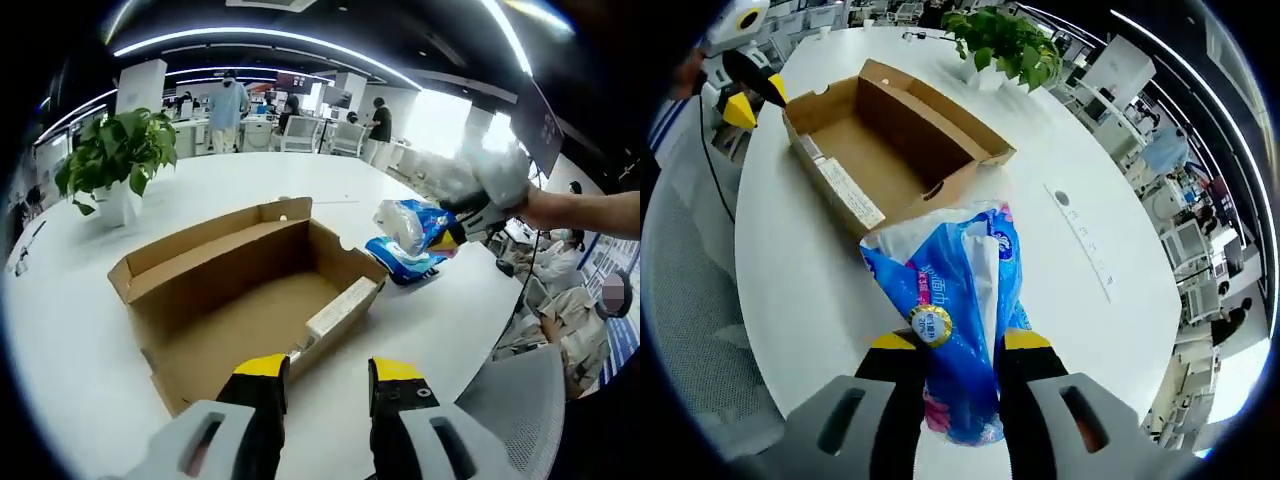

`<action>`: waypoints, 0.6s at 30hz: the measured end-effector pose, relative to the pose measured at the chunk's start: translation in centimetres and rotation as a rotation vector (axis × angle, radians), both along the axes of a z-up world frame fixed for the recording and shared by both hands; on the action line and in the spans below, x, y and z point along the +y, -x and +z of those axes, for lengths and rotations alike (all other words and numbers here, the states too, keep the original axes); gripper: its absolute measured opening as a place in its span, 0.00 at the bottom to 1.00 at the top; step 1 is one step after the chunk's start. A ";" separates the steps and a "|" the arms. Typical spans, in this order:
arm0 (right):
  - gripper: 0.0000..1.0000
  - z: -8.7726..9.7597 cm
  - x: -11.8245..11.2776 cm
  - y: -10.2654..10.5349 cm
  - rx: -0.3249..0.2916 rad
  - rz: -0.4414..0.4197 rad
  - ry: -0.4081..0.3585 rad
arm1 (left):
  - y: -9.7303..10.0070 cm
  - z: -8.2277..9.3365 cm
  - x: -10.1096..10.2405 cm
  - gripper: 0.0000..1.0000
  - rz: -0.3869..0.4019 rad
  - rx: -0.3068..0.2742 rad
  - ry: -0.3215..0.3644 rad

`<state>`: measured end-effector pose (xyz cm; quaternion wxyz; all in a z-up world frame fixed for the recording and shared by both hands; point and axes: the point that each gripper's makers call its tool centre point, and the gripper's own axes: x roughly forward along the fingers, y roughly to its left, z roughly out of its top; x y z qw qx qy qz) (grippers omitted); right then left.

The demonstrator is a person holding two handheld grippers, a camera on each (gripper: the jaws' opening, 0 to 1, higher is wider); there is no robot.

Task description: Operate the shoe box by opening the lid, removing the specified soft item, and placing it in the target area until the item is outside and the box remains undamaged.

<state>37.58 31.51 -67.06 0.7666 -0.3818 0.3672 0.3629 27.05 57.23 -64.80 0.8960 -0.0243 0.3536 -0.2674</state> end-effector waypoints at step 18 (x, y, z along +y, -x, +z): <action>0.25 -2.0 -13.6 1.6 0.034 -0.164 0.053 | -0.2 1.6 -2.4 0.31 0.007 -0.016 -0.006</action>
